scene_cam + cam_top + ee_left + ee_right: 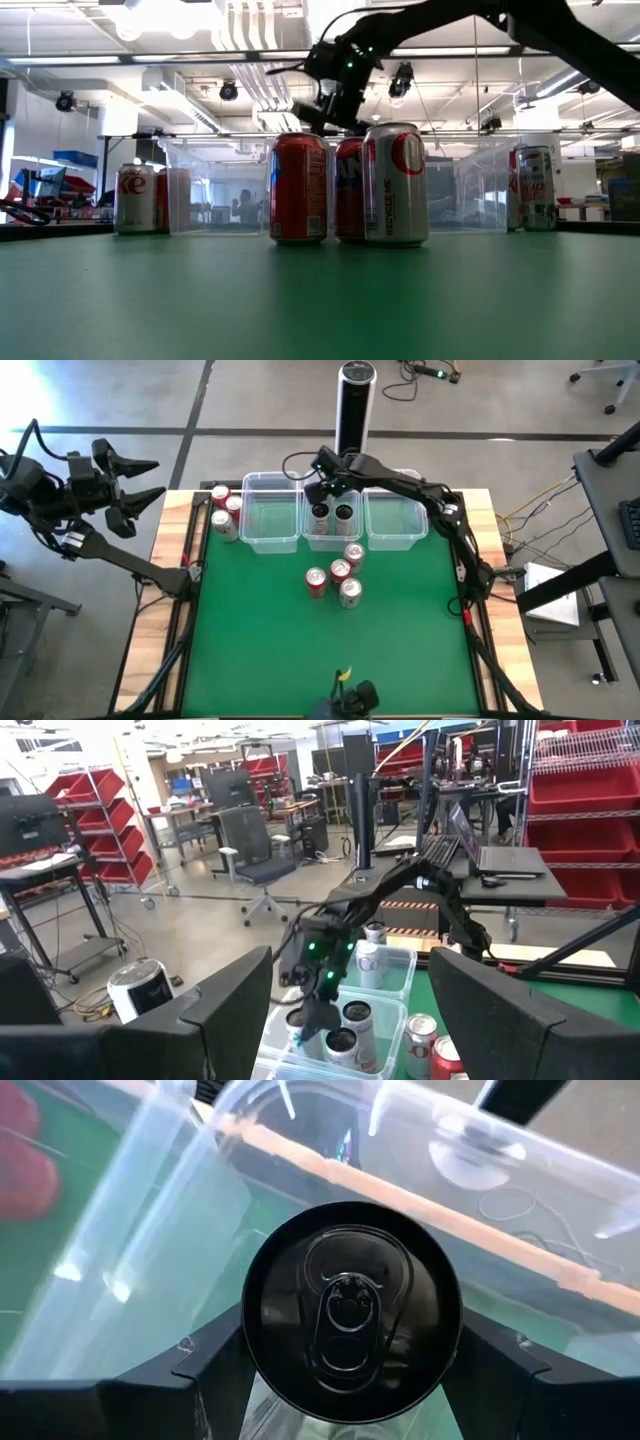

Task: Sort soda cans
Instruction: Put the white pink soda can into the middle transparent bin

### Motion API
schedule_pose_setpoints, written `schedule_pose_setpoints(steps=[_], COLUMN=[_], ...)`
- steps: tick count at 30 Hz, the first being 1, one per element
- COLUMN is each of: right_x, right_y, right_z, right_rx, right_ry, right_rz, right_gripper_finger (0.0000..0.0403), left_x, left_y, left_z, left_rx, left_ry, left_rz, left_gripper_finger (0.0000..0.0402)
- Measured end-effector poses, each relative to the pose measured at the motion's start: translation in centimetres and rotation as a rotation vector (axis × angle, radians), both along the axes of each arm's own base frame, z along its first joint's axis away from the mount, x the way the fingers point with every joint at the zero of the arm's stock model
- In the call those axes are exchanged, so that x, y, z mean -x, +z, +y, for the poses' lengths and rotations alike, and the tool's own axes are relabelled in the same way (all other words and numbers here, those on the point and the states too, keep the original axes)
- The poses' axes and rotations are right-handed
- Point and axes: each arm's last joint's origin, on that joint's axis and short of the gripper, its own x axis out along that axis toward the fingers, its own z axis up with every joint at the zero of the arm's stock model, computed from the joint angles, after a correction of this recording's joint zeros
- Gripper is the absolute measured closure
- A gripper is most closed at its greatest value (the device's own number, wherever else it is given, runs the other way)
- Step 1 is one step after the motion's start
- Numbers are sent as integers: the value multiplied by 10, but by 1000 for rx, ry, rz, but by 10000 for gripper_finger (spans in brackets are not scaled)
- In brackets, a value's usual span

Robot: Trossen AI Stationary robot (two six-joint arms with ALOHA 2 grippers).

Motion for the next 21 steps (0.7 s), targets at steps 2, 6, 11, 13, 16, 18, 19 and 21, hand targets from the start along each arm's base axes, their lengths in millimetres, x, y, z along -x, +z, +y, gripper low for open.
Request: schedule_pose_setpoints(steps=[2,6,11,13,16,18,19,21], right_x=[-3,-5,-5,-5,-6,-6,-6,-6], right_y=[-4,-5,-6,-6,-6,-6,-6,-6], right_z=[0,0,-1,-1,0,0,1,1], right_rx=[3,22,35,22,1,-1,-3,-2], right_ry=[8,28,33,41,53,56,57,58], right_rz=[12,21,29,21,9,7,6,6], right_gripper_finger=[147,145,144,143,141,133,127,113], left_x=[0,0,0,0,-1,-2,-2,-3], left_y=[0,0,-1,-2,-3,-4,-4,-4], left_z=[0,0,0,0,0,-1,-1,-1], left_rx=[2,2,26,27,26,24,24,23], left_ry=[0,0,2,2,2,1,2,2], left_rz=[-1,0,3,8,14,19,20,22], left_gripper_finger=[148,148,148,148,148,148,148,148])
